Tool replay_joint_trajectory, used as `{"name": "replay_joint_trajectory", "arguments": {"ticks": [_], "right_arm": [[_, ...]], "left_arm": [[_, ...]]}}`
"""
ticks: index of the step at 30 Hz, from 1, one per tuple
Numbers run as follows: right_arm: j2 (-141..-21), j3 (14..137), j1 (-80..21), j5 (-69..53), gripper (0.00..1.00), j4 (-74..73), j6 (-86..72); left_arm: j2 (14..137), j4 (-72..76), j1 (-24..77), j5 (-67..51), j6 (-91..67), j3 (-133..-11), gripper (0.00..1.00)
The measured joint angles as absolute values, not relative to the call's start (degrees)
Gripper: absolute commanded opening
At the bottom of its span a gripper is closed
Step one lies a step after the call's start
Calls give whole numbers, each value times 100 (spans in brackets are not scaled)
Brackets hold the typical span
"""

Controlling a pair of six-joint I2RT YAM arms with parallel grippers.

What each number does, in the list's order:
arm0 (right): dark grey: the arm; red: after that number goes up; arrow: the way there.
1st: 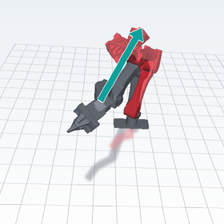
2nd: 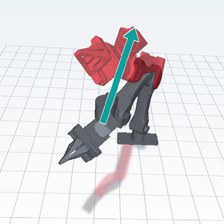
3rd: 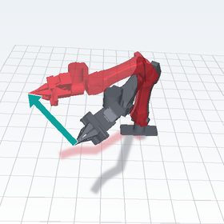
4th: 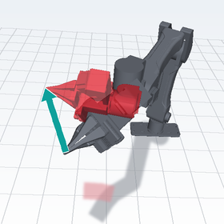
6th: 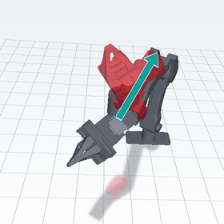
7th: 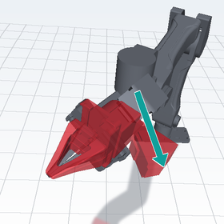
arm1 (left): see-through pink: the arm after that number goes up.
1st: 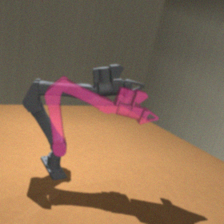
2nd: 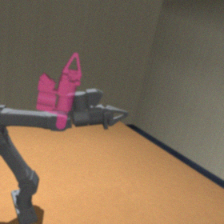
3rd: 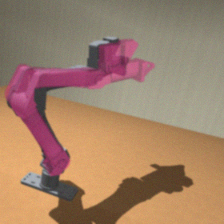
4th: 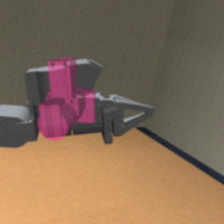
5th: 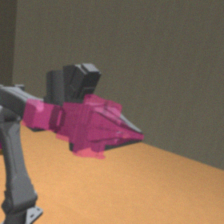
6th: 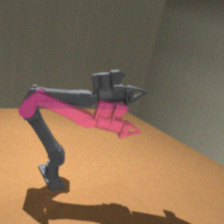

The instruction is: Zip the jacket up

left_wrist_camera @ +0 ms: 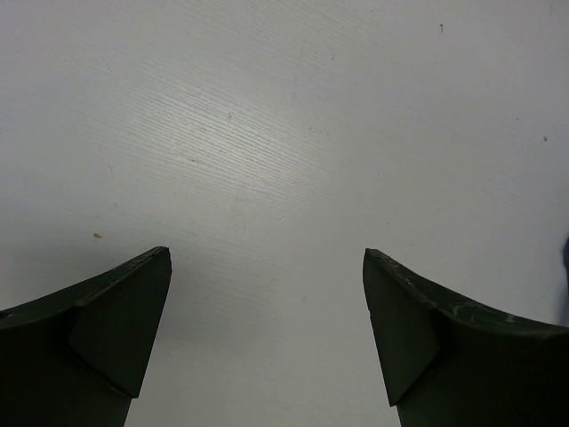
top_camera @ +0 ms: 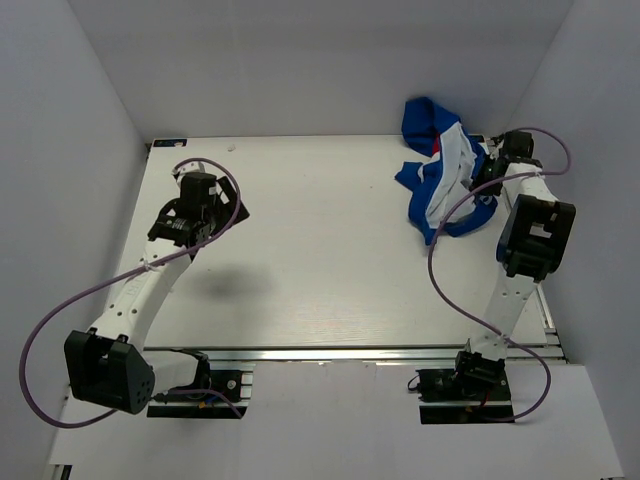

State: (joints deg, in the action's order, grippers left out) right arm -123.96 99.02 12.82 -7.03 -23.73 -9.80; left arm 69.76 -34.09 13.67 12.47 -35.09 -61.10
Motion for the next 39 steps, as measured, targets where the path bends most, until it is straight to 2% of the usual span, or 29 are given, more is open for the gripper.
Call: {"name": "replay_joint_trajectory", "arguments": {"ticks": [6,12,15,18,21,26,27,28,29,30,31,33,35,36,37,39], "right_arm": [[-11891,10447,873,-996,0,-2753,-644],[-10735,11251,-749,-1033,0,-3063,-305],[-10167,11327,-1638,-1509,0,-3111,-246],[-9756,11303,-2115,-2080,0,-3162,-279],[-9325,10838,-2158,-2340,0,-2971,-471],[-8508,9080,-1990,-1898,2,-2687,-954],[-8464,8820,-1959,-1741,10,-2716,-1046],[-8455,8556,-1920,-1599,38,-2711,-1162],[-8466,8278,-1874,-1466,51,-2714,-1280],[-8503,7992,-1820,-1343,57,-2729,-1345],[-8556,7767,-1774,-1267,63,-2740,-1382],[-8680,7406,-1691,-1160,66,-2851,-1450],[-8757,7190,-1656,-1076,75,-2980,-1485],[-8757,7113,-1653,-1046,76,-3033,-1503],[-8731,7074,-1658,-1026,86,-3055,-1490],[-8621,7037,-1658,-958,89,-3035,-1441]], "left_arm": [[6757,-3378,1367,1197,-3492,-5948,98],[6689,-3452,1367,1044,-3498,-5771,98],[6604,-3533,1367,1004,-3498,-5741,98],[6436,-3583,1367,991,-3505,-5714,98],[6261,-3601,1367,982,-3544,-5660,98],[6088,-3610,1367,963,-3610,-5509,98],[6104,-3636,1367,954,-3623,-5496,98],[6134,-3675,1367,928,-3629,-5483,98],[6180,-3712,1367,897,-3632,-5481,98],[6243,-3734,1367,854,-3634,-5476,98],[6329,-3745,1367,792,-3636,-5465,98],[6528,-3736,1367,631,-3645,-5400,98],[6770,-3736,1367,462,-3675,-5280,98],[6904,-3752,1367,379,-3695,-5212,98],[7028,-3760,1367,298,-3721,-5151,98],[7253,-3739,1367,134,-3765,-5019,98]]}}
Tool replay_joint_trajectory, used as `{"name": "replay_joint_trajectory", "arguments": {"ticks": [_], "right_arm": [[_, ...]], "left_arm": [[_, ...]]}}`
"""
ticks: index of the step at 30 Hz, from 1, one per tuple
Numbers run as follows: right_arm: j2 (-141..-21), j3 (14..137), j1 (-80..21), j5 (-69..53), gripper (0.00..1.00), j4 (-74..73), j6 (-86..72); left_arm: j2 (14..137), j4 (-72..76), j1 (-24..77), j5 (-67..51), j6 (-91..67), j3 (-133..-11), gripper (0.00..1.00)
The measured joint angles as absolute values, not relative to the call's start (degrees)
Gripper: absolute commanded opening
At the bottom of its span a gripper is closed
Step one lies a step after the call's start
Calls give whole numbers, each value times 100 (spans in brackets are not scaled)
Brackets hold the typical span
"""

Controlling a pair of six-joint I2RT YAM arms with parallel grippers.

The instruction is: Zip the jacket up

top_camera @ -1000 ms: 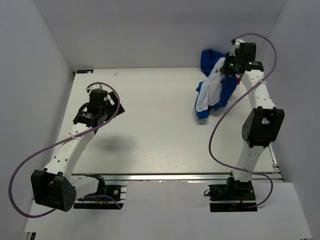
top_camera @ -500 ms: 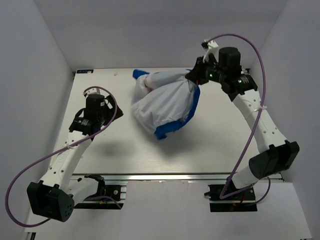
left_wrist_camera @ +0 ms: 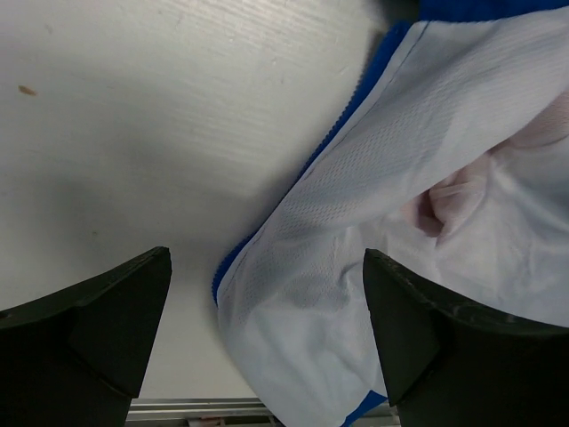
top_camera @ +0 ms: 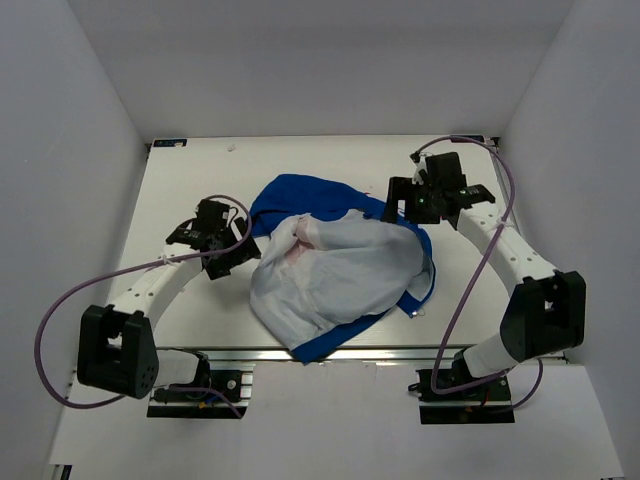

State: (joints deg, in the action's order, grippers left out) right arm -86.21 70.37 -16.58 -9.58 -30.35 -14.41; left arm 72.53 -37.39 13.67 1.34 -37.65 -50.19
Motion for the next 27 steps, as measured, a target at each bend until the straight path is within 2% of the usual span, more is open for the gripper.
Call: {"name": "replay_joint_trajectory", "arguments": {"ticks": [5,8,17,22,23,26,27], "right_arm": [[-8383,7170,-1662,-801,89,-2982,-1083],[-8724,7596,-1667,-810,89,-2945,-622],[-11172,9504,-1684,-899,89,-2856,825],[-12158,9966,-1695,-967,89,-2867,1096],[-12287,10009,-1695,-1004,89,-2867,1111],[-12591,10160,-1695,-1168,83,-2893,1146],[-12713,10296,-1695,-1247,78,-2943,1155]], "left_arm": [[7734,-3531,1367,-97,-3830,-4987,98],[8138,-3256,1367,-163,-3833,-5249,98],[9929,-2198,1365,-617,-3763,-6569,98],[10805,-1951,1365,-1013,-3688,-7164,98],[10989,-1920,1365,-1068,-3680,-7286,96],[11336,-1831,1350,-1256,-3664,-7618,70],[11426,-1765,1347,-1310,-3645,-7714,51]]}}
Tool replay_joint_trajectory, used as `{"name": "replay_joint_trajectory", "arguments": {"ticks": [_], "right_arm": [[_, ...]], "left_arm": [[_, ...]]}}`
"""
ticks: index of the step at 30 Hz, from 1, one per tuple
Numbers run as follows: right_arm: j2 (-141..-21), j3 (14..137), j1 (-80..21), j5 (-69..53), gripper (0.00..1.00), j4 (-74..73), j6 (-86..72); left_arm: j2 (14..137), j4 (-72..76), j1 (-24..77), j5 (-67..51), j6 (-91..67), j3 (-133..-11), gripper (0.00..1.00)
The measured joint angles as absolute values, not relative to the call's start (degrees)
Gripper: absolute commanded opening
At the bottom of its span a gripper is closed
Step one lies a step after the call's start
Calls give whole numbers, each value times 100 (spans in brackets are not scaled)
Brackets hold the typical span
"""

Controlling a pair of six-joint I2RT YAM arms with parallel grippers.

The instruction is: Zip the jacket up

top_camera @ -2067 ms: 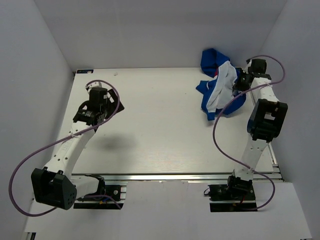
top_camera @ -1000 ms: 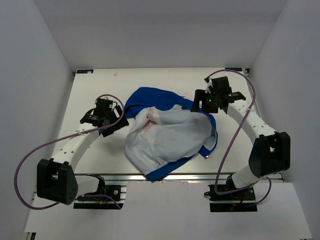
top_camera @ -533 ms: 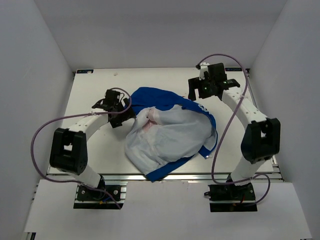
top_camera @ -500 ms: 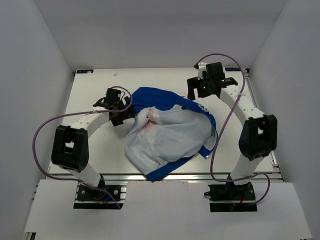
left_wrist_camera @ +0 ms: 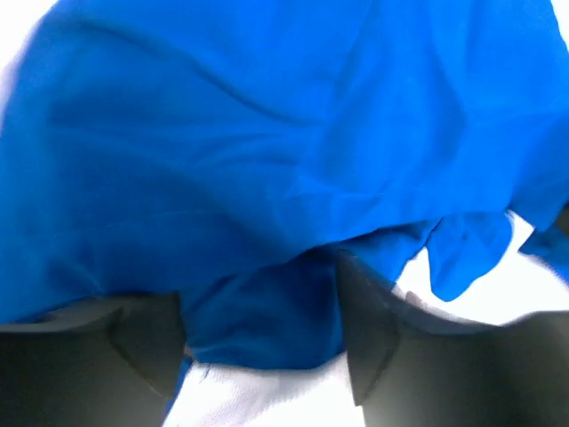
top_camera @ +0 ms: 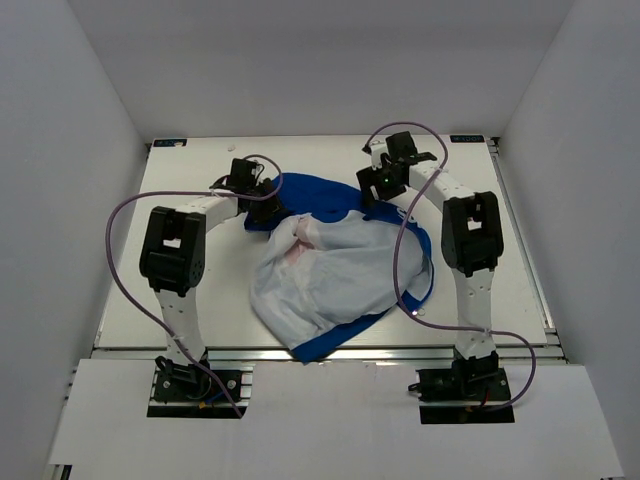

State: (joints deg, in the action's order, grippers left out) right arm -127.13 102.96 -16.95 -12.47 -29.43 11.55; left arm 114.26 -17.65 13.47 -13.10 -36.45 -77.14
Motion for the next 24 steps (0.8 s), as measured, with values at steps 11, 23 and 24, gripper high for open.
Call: {"name": "replay_joint_trajectory", "arguments": {"ticks": [11,23,24], "right_arm": [[-12540,10348,-1706,-1404,0,-2950,893],[-6608,8110,-3371,1697,0,-1253,23],[-6250,8009,-3531,1861,0,-1135,-23]], "left_arm": [[11587,-1334,1409,-1791,-3358,-8084,0],[8191,-1684,4939,3704,-1852,-9522,0],[7898,-1614,5098,4106,-1767,-9520,0]]}}
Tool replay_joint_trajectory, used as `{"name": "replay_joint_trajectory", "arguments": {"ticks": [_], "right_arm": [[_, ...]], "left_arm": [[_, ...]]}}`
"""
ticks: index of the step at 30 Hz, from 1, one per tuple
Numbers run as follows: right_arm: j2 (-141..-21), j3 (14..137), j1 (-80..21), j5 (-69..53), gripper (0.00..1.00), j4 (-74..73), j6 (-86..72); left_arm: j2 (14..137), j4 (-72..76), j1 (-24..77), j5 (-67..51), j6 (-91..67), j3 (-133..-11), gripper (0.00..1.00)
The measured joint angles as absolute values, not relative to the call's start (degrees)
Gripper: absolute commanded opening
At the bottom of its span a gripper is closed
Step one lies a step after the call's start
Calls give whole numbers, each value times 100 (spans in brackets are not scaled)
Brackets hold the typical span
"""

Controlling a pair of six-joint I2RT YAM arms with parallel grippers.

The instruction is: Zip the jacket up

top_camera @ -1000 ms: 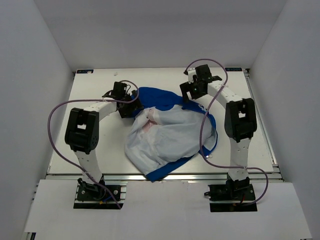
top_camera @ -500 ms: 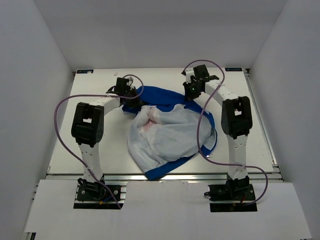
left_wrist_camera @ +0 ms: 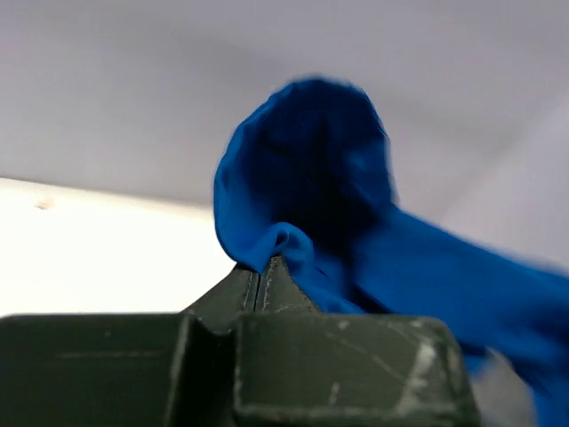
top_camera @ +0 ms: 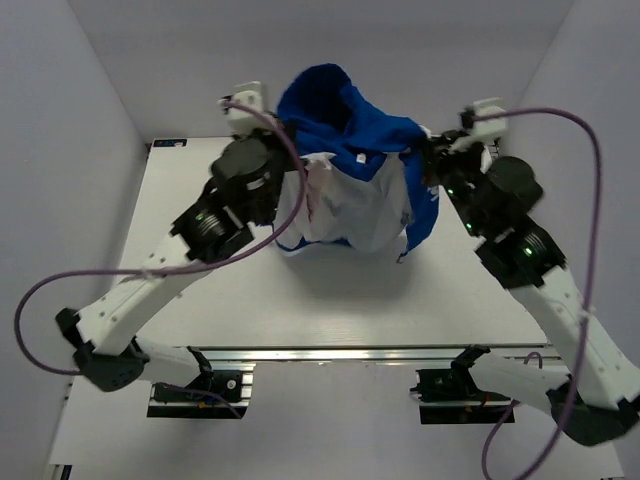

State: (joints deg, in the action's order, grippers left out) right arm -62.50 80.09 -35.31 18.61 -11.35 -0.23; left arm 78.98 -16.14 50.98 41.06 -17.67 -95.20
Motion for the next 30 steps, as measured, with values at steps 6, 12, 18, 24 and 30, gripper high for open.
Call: {"name": "replay_joint_trajectory", "arguments": {"ticks": [6,12,18,24,30], "right_arm": [[-5321,7944,-3918,2327,0,-799,-222],[-5256,8200,-3979,2117,0,-963,-320],[-5343,8252,-3988,2421,0,-1092,-377],[-6222,8193,-3889,3116,0,-1118,-661],[-8180,8191,-2526,1859,21,-1363,-1323]], "left_arm": [[7240,-222,6517,6248,-513,-9474,0],[8169,2840,7839,7736,2440,-9776,0],[9443,5146,7815,8265,4768,-10245,0],[10436,5280,6370,8510,4998,-10525,0],[11675,5616,4888,8643,5059,-10479,22]]}}
